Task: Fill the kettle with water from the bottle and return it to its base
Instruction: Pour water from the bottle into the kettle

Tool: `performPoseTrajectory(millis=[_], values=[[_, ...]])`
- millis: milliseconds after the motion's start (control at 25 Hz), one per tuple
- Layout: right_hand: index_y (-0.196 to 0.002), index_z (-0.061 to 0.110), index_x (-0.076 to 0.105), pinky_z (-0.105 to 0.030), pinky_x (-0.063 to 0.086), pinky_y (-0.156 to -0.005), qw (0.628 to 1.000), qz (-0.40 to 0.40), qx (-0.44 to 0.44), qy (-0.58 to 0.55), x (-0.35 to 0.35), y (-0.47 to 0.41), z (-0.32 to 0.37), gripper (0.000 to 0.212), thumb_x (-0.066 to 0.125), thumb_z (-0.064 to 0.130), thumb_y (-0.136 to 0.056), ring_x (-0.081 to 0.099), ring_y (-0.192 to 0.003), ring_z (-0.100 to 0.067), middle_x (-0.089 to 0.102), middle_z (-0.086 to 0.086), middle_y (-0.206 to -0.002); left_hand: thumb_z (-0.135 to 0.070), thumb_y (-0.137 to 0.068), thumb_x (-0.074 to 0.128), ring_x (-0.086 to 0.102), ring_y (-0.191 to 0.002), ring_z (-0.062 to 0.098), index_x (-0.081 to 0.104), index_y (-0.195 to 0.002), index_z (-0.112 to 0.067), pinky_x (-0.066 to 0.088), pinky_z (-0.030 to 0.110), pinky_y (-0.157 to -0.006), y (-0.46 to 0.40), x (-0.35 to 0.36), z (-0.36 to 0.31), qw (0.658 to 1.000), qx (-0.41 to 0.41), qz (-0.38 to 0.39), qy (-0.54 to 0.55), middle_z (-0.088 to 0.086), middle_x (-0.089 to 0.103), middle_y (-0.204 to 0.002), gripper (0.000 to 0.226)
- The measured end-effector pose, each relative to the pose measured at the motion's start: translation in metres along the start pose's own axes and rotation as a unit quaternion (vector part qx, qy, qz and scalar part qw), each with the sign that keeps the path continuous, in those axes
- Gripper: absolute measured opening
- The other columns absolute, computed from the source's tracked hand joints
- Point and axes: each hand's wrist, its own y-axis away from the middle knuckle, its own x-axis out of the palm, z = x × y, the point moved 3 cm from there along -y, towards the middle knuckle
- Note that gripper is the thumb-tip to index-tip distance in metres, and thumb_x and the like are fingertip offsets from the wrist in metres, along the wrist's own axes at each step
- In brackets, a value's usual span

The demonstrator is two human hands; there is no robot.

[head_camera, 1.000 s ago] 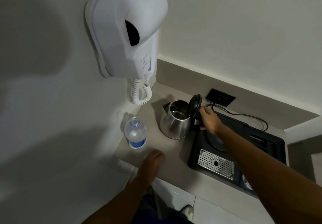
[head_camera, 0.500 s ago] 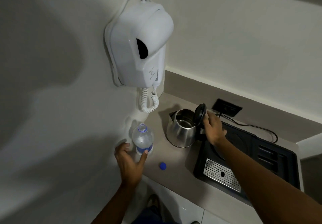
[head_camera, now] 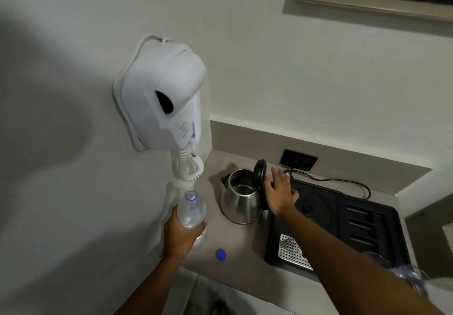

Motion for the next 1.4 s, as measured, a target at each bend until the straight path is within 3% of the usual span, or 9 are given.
performPoseTrajectory(millis=[120, 280, 360, 480, 600, 680, 920, 1120, 1400], values=[[-0.155, 0.031, 0.022, -0.053, -0.001, -0.117, 1.000, 0.006, 0.001, 0.000, 0.001, -0.002, -0.002, 0.074, 0.019, 0.067, -0.090, -0.002, -0.153, -0.017, 0.009, 0.002, -0.167, -0.054, -0.048, 0.086, 0.065, -0.073, 0.000, 0.054, -0.091, -0.041, 0.048, 0.016, -0.063, -0.003, 0.003, -0.010, 0.997, 0.041, 0.051, -0.049, -0.018, 0.066, -0.077, 0.055], [-0.154, 0.032, 0.023, -0.054, 0.000, -0.116, 1.000, 0.006, 0.003, 0.002, 0.002, -0.002, -0.003, 0.075, 0.019, 0.068, -0.089, 0.000, -0.153, -0.017, 0.010, 0.002, -0.167, -0.063, -0.051, 0.081, 0.068, -0.082, 0.005, 0.057, -0.103, -0.037, 0.058, 0.027, -0.073, -0.009, 0.008, -0.030, 0.974, 0.076, 0.169, -0.134, -0.012, 0.071, -0.088, 0.063], [-0.154, 0.032, 0.023, -0.054, 0.000, -0.116, 1.000, 0.006, 0.007, 0.009, 0.001, -0.003, -0.002, 0.074, 0.020, 0.068, -0.090, 0.000, -0.153, -0.016, 0.011, 0.002, -0.167, -0.058, -0.055, 0.082, 0.069, -0.084, 0.007, 0.055, -0.104, -0.039, 0.060, 0.027, -0.075, -0.010, 0.012, -0.045, 0.956, 0.092, 0.238, -0.145, -0.011, 0.070, -0.091, 0.059], [-0.155, 0.031, 0.022, -0.055, -0.001, -0.116, 1.000, 0.008, 0.007, 0.020, -0.001, -0.003, -0.001, 0.075, 0.019, 0.069, -0.090, 0.000, -0.153, -0.017, 0.010, 0.002, -0.167, -0.035, -0.066, 0.087, 0.070, -0.088, 0.013, 0.061, -0.106, -0.030, 0.061, 0.035, -0.085, -0.010, 0.020, -0.062, 0.931, 0.082, 0.336, -0.114, -0.003, 0.071, -0.095, 0.047], [-0.155, 0.031, 0.022, -0.057, -0.002, -0.117, 1.000, 0.006, 0.008, 0.021, -0.001, -0.001, 0.000, 0.075, 0.019, 0.069, -0.090, -0.001, -0.153, -0.018, 0.010, 0.001, -0.167, -0.044, -0.054, 0.084, 0.072, -0.074, 0.011, 0.070, -0.085, -0.027, 0.061, 0.026, -0.067, -0.013, 0.022, -0.075, 0.910, 0.065, 0.374, -0.167, -0.003, 0.074, -0.078, 0.038], [-0.155, 0.031, 0.022, -0.057, -0.001, -0.117, 1.000, 0.005, 0.010, 0.015, -0.001, -0.001, 0.000, 0.074, 0.020, 0.068, -0.091, -0.002, -0.153, -0.018, 0.009, 0.001, -0.167, -0.048, -0.049, 0.084, 0.071, -0.074, 0.009, 0.071, -0.083, -0.028, 0.057, 0.022, -0.065, -0.014, 0.024, -0.079, 0.895, 0.049, 0.401, -0.190, -0.005, 0.074, -0.077, 0.041], [-0.155, 0.031, 0.022, -0.057, -0.001, -0.118, 1.000, 0.006, 0.015, 0.000, -0.001, 0.002, 0.001, 0.074, 0.020, 0.069, -0.091, -0.002, -0.153, -0.017, 0.009, 0.001, -0.167, -0.055, -0.047, 0.082, 0.072, -0.076, 0.009, 0.072, -0.087, -0.025, 0.060, 0.031, -0.078, -0.024, 0.025, -0.084, 0.882, 0.008, 0.404, -0.242, -0.004, 0.076, -0.082, 0.051], [-0.155, 0.032, 0.020, -0.057, -0.001, -0.118, 1.000, 0.016, 0.012, 0.003, -0.002, 0.001, 0.001, 0.074, 0.020, 0.069, -0.091, -0.003, -0.153, -0.017, 0.008, 0.002, -0.167, -0.062, -0.047, 0.080, 0.070, -0.070, 0.010, 0.071, -0.079, -0.024, 0.051, 0.023, -0.062, -0.031, 0.027, -0.092, 0.870, -0.006, 0.411, -0.271, -0.004, 0.074, -0.075, 0.051], [-0.155, 0.033, 0.022, -0.057, 0.000, -0.118, 1.000, 0.017, 0.013, 0.003, -0.002, -0.001, 0.001, 0.075, 0.020, 0.070, -0.090, -0.001, -0.153, -0.015, 0.010, 0.003, -0.167, -0.070, -0.047, 0.077, 0.071, -0.079, 0.012, 0.070, -0.091, -0.025, 0.057, 0.031, -0.078, -0.032, 0.029, -0.099, 0.862, -0.002, 0.422, -0.281, -0.003, 0.076, -0.088, 0.064]])
